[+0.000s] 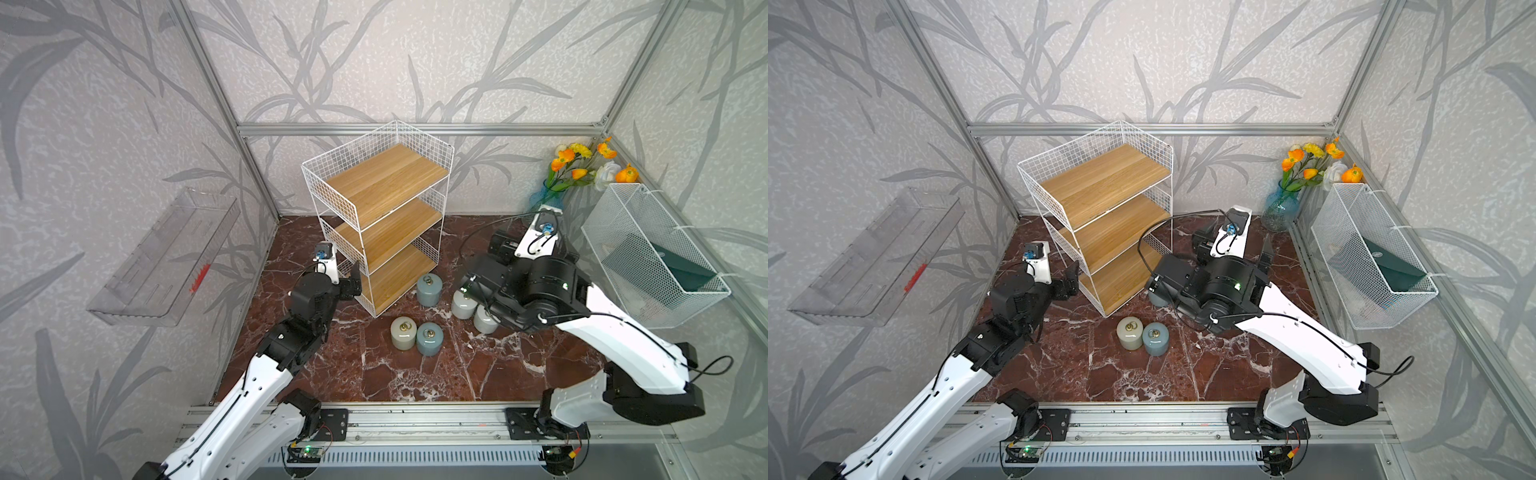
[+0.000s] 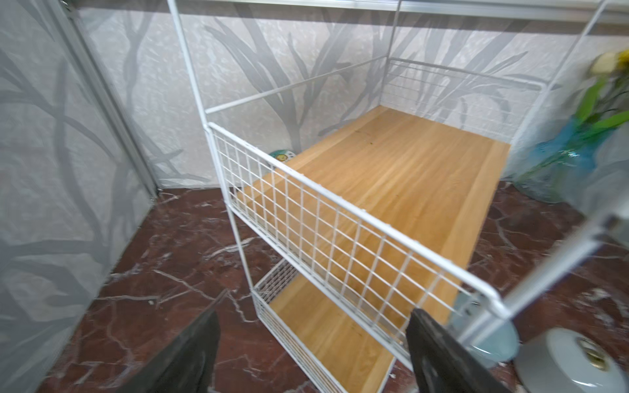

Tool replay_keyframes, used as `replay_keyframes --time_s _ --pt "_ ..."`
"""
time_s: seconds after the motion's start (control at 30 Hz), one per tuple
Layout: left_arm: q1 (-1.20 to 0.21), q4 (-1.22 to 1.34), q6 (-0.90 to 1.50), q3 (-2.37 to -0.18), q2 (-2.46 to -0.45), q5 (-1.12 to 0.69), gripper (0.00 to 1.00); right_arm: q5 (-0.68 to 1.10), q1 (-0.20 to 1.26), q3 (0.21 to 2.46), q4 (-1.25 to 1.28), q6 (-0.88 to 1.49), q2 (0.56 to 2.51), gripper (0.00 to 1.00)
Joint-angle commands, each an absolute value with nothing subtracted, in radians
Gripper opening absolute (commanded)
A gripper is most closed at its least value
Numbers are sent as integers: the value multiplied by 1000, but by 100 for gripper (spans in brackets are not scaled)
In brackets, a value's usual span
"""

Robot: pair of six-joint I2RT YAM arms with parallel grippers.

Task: Remove the tea canisters from the shelf
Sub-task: Reset both arms

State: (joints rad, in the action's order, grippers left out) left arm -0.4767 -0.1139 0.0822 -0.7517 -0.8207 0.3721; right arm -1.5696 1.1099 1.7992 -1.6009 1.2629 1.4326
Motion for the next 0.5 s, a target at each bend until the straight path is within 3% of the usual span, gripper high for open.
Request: replay_keyframes --time_s 0.0,0.1,0.23,0.47 --pt "-464 64 -124 -664 -879 555 92 -1683 1096 1593 -1783 1394 1351 99" --pt "-419 235 -189 -581 -939 543 94 -1684 1048 1379 -1779 1608 1188 99" --pt "-280 229 -82 -544 -987 368 100 -1684 957 1134 -1774 1755 1029 99" --pt "-211 337 -92 -511 -1179 426 100 -1686 900 941 -1722 1876 1133 99"
